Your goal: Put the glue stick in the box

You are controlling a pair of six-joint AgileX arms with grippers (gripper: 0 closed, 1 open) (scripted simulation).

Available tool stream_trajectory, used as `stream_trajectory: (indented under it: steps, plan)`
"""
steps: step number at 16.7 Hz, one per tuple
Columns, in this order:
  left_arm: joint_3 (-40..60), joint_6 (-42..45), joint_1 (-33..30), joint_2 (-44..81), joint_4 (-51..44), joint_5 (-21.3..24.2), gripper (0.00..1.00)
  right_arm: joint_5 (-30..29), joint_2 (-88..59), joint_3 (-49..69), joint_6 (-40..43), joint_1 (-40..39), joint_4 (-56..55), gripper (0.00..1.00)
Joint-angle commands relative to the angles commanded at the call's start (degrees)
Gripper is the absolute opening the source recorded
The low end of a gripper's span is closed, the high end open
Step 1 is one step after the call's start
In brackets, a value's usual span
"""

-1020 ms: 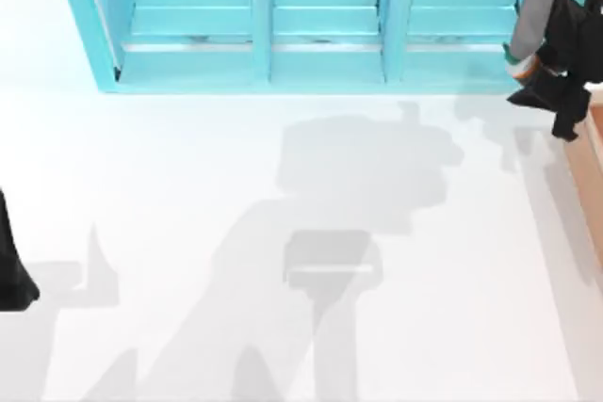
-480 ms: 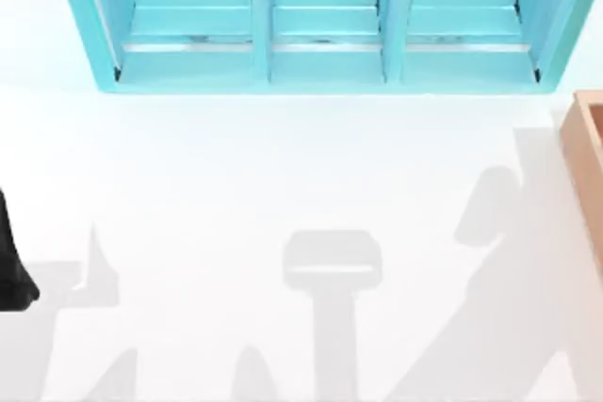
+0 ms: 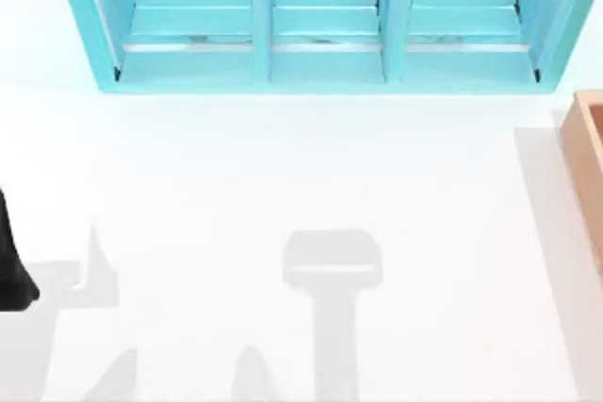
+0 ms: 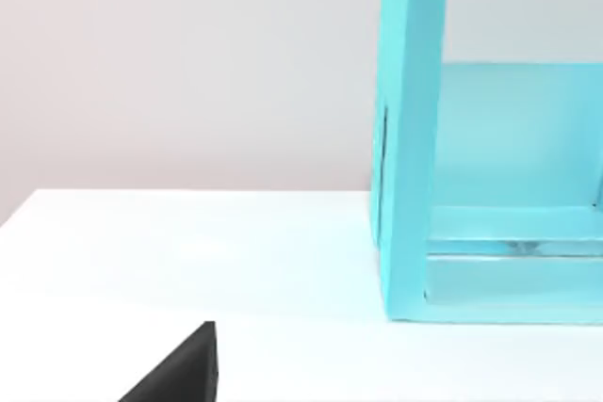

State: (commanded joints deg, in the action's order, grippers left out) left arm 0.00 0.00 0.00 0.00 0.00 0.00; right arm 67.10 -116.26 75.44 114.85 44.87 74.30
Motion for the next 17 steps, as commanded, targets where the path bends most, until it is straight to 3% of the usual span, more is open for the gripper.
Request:
stream_trajectory:
  steps: [7, 17]
  plan:
    - [0.00, 0.00, 0.00, 0.00, 0.00, 0.00, 1.00, 6.92, -0.76, -9.54, 17.22, 10.75, 6.51, 0.00]
    - [0.00, 0.00, 0.00, 0.00, 0.00, 0.00, 1.00, 7.33, -0.19, -10.92, 15.96, 10.06, 4.82, 0.00]
